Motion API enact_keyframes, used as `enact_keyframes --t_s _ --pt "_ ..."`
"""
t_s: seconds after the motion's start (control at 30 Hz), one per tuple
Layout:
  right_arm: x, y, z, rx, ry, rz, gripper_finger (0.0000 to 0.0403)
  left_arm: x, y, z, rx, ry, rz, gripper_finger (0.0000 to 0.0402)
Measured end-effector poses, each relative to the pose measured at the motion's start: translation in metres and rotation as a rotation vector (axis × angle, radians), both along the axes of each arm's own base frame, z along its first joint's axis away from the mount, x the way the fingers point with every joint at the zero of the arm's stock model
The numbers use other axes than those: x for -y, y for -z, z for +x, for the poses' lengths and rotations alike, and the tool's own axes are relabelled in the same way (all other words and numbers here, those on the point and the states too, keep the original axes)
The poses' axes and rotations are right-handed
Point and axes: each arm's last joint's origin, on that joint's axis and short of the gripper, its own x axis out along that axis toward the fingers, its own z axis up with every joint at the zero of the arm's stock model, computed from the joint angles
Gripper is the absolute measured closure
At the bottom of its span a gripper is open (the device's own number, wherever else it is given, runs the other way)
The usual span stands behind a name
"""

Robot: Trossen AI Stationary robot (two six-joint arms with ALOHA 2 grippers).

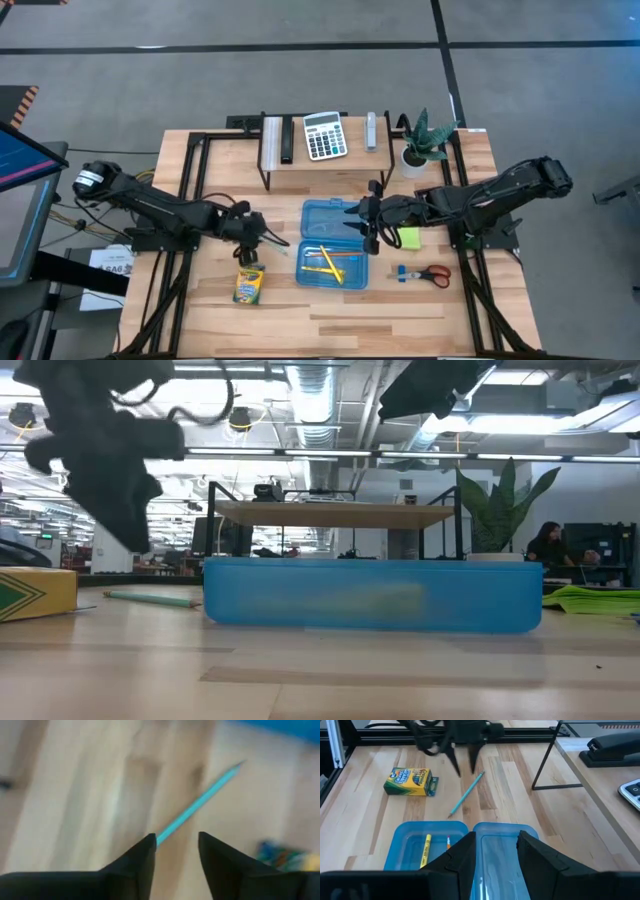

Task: Pack school essentials
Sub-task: Put the light blue pencil into the supply box

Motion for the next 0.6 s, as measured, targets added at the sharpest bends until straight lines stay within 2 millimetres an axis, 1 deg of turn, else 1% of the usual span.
enact_keyframes --t_s 0.13,0.23,0.43,0.6 --pt "0.0 0.0 0.0 0.0 -0.001 0.001 0.0239 -0.011 0.005 -0.005 -0.09 -0.032 0.053 0.022" --pt "0.0 0.0 0.0 0.001 0.0 0.001 0.0239 -0.019 0.009 -0.003 -0.132 -0.042 0.048 0.0206" --pt "0.0 0.0 0.0 0.0 0.0 0.001 0.0239 -0.036 0.028 0.002 -0.267 -0.042 0.017 0.0202" --pt "0.0 0.0 0.0 -0.004 -0.001 0.0 0.0239 -0.042 0.043 0.006 -0.367 -0.025 -0.012 0.0203"
